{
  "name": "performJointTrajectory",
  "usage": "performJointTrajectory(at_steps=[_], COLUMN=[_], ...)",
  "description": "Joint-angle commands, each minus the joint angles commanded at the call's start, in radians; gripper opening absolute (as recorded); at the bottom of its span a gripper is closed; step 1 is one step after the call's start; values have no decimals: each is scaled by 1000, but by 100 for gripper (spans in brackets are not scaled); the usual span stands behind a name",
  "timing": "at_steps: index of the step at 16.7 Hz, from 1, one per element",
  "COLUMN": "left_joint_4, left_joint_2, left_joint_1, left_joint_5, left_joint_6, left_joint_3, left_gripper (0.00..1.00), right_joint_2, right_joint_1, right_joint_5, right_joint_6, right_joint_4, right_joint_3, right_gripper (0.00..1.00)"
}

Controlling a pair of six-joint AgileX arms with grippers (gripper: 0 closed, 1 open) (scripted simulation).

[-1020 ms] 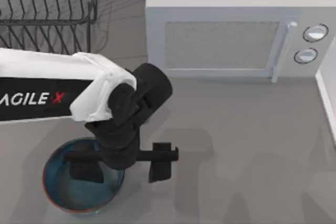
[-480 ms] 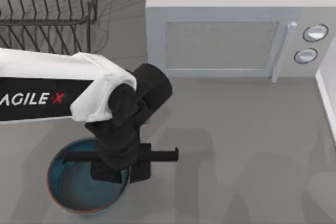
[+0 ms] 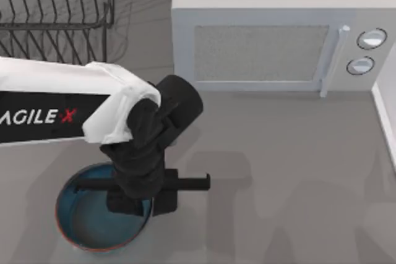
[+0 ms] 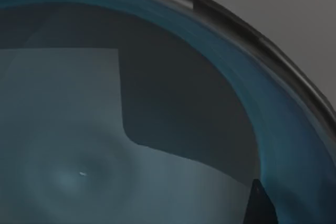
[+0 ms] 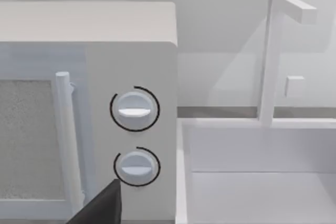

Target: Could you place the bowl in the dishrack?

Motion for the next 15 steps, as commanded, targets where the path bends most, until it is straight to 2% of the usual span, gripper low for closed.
performJointTrajectory(at_steps=[3, 6, 12, 15], left_joint_4=[-15, -116, -554, -722], left_joint_2=[-3, -8, -47, -80], left_joint_1=[-1, -5, -11, -10], left_joint_5=[0, 0, 0, 0], left_joint_6=[-1, -7, -16, -13], left_joint_3=[14, 114, 468, 621], left_gripper=[0, 0, 0, 0], right_joint_2=[0, 0, 0, 0], right_joint_1=[0, 0, 0, 0], right_joint_5=[0, 0, 0, 0], right_joint_6=[0, 0, 0, 0], right_joint_4=[0, 0, 0, 0], right_joint_3=[0, 0, 0, 0], right_gripper=[100, 100, 100, 100])
